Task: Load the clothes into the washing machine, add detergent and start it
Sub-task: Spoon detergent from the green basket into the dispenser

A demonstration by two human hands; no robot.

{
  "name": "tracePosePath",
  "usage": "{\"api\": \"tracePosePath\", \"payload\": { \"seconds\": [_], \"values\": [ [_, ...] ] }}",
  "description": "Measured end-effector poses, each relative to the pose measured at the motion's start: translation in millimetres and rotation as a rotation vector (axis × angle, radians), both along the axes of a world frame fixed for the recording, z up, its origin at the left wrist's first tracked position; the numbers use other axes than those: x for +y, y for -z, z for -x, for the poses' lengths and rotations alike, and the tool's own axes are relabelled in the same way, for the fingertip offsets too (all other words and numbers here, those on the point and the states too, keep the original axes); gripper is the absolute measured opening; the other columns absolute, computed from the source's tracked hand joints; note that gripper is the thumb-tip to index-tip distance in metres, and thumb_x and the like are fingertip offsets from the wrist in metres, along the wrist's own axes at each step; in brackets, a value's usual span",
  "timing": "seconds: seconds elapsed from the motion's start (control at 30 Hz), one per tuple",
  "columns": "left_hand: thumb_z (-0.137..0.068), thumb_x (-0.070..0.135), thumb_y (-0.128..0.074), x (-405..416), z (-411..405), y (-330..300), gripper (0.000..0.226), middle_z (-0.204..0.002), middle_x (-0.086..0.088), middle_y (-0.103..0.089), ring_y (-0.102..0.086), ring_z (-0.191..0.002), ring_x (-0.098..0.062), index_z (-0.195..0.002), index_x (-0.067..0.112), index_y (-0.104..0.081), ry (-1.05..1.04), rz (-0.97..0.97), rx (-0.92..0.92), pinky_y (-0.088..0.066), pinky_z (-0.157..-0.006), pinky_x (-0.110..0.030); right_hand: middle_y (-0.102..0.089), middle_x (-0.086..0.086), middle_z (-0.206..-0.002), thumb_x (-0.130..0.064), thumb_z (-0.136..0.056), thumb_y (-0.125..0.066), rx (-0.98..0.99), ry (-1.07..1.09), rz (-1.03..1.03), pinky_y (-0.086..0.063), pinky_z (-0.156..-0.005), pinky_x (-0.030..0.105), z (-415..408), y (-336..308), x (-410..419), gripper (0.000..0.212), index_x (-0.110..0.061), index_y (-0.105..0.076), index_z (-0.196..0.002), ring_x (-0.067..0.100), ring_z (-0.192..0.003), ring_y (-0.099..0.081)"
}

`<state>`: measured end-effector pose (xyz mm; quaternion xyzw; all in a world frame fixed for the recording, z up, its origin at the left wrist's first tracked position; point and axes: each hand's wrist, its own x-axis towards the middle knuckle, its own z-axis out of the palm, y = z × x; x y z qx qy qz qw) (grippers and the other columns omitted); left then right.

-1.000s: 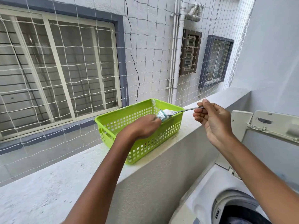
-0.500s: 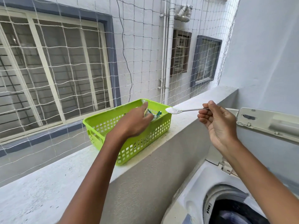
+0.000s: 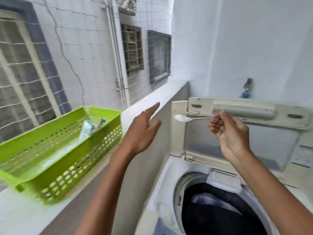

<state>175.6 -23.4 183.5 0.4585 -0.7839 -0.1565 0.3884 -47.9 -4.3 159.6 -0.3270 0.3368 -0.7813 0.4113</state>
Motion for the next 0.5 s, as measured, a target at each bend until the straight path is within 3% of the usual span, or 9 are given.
{"api": "tracePosePath", "payload": {
  "seconds": [0.13,0.27,0.5],
  "values": [
    [-0.094,0.018,-0.046,-19,45,41,0.051,-0.150,0.005,-0.037,-0.033,-0.138,-0.004,-0.145,0.012,-0.038,0.208,-0.228,0.143,-0.022,-0.114,-0.020,-0.064,-0.001,-0.054,-0.018,-0.095,-0.054,0.030,0.141,-0.052,-0.051,-0.051,0.018,42,17,14,0.020,-0.005,-0.061,-0.082,0.009,-0.051,-0.060],
    [-0.097,0.005,-0.044,-37,84,89,0.049,-0.150,0.003,-0.038,-0.036,-0.137,-0.007,-0.145,0.011,-0.037,0.322,-0.422,0.171,-0.027,-0.115,-0.026,-0.065,-0.001,-0.056,-0.019,-0.093,-0.055,0.044,0.242,-0.100,-0.051,-0.052,0.018,74,41,24,0.019,-0.005,-0.061,-0.083,0.009,-0.052,-0.061],
    [-0.097,0.009,-0.042,-55,139,154,0.049,-0.150,0.002,-0.039,-0.038,-0.135,-0.006,-0.146,0.013,-0.037,0.397,-0.683,0.136,-0.027,-0.107,-0.017,-0.066,-0.001,-0.056,-0.040,-0.062,-0.068,0.016,0.326,-0.210,-0.052,-0.052,0.018,112,94,26,0.043,-0.004,-0.061,-0.085,0.009,-0.052,-0.063]
  ]
}}
